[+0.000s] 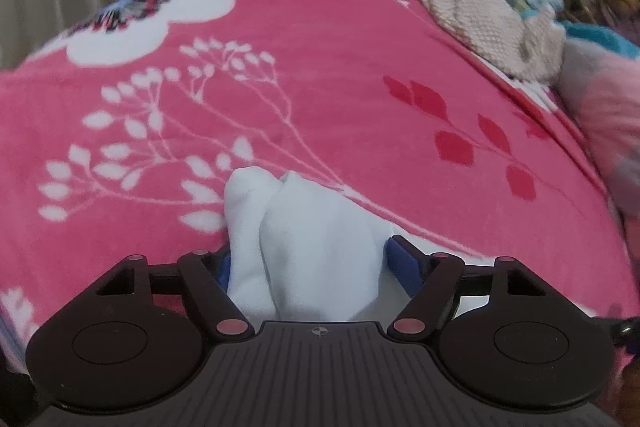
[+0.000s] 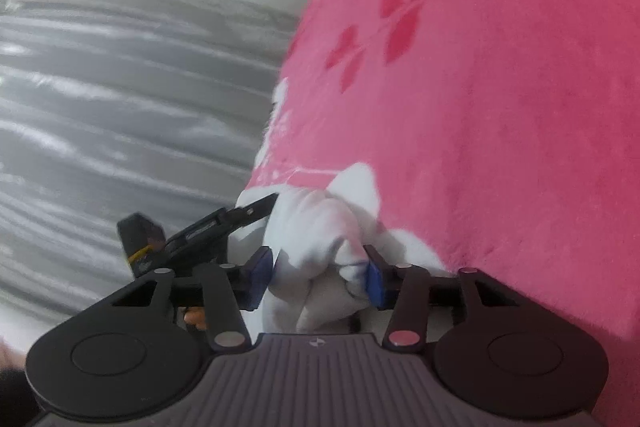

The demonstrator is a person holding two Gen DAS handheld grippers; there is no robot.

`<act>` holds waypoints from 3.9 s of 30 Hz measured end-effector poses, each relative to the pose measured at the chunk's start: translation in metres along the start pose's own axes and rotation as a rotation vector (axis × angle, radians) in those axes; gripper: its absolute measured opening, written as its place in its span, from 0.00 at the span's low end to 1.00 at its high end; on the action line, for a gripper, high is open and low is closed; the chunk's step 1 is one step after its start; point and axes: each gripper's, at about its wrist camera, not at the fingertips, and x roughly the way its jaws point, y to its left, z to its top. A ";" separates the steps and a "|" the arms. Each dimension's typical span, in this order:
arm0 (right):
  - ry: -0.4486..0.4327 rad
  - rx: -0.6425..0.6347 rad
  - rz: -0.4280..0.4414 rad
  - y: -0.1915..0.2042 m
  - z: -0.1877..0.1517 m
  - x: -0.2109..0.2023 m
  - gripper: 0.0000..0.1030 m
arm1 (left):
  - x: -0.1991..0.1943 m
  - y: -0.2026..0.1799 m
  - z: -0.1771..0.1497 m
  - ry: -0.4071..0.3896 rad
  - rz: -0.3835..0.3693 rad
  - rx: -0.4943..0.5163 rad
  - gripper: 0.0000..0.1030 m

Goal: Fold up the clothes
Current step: 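Pinch the folded sweatshirt end with the left gripper while the right gripper pinches beside it, then lift the folded sweatshirt with both grippers and carry it toward the clothes stack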

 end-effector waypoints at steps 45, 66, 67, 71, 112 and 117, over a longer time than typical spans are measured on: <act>-0.344 -0.722 -0.222 0.304 -0.142 -0.100 0.18 | -0.272 -0.022 -0.067 -0.660 -0.393 0.091 0.28; 0.003 -0.984 0.001 0.501 -0.097 0.062 0.17 | -0.424 0.066 -0.116 -0.979 -0.297 -0.169 0.28; 0.041 -0.975 0.015 0.500 -0.092 0.090 0.17 | -0.420 0.075 -0.118 -0.973 -0.265 -0.192 0.28; 0.147 -0.923 0.058 0.475 -0.085 0.201 0.17 | -0.386 0.120 -0.118 -0.915 -0.129 -0.309 0.28; 0.328 -0.823 -0.109 0.381 -0.072 0.398 0.22 | -0.310 0.290 -0.105 -0.627 0.078 -0.714 0.24; 0.243 -0.815 -0.069 0.390 -0.063 0.356 0.19 | -0.335 0.268 -0.105 -0.689 -0.022 -0.664 0.22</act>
